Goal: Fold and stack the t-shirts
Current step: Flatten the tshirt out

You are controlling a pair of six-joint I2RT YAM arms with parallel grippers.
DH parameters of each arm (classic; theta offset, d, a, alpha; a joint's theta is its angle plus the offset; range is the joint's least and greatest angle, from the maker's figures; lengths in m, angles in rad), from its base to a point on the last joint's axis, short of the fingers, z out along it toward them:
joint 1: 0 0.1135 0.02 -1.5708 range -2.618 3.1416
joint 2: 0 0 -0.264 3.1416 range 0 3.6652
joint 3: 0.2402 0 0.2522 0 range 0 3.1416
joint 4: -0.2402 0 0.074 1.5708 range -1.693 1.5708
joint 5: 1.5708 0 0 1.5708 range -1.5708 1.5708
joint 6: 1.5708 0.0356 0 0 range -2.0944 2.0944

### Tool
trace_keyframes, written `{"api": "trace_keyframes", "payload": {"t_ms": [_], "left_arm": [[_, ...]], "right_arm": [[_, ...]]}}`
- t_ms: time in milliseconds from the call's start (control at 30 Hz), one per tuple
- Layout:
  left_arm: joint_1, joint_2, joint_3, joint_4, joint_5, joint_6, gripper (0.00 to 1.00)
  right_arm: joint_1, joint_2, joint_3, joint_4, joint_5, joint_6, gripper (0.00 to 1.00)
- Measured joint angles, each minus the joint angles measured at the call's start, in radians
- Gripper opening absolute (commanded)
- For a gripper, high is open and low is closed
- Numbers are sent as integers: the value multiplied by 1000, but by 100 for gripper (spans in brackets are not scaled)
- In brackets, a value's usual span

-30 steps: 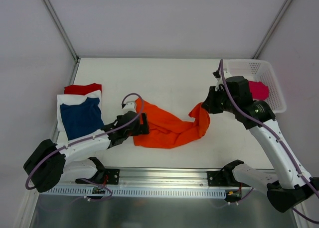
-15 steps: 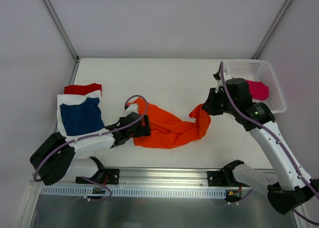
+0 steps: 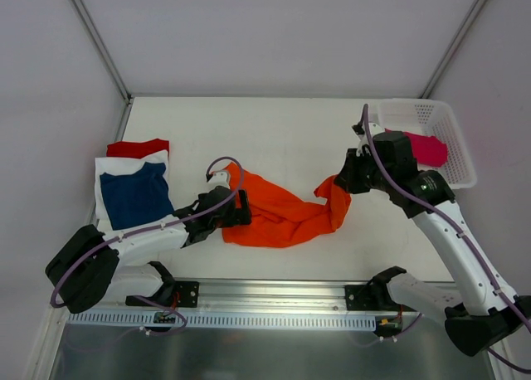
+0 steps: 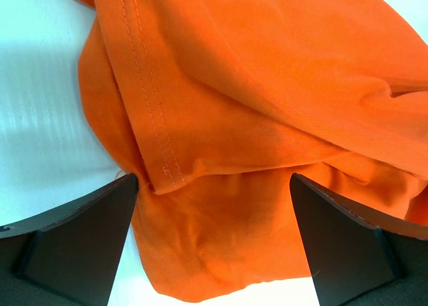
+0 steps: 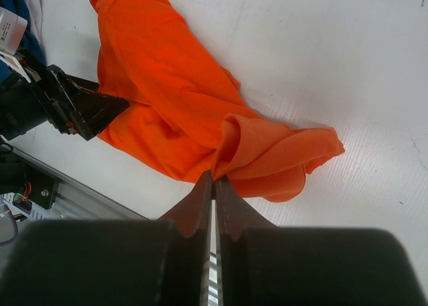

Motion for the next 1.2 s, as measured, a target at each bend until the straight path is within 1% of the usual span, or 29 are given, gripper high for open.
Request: {"api": "trace_keyframes", "payload": {"t_ms": [233,533,633,900,1200], "left_arm": [[0,-20,3,-30,0,0,99],[0,-136,18,-89,-3,0,99],[0,-117,23,-92,-4,0,99],[0,20,27,-55,-2,0,99],[0,39,27,1,1,9,99]], "right_arm": [[0,11,-13,3,-4,0,1],[0,35,-18,21,-15,0,1],[0,41,-27,30,-24,1,1],[0,42,-45,33,-32,4,1],[0,42,-57,37,-32,4,1]]}}
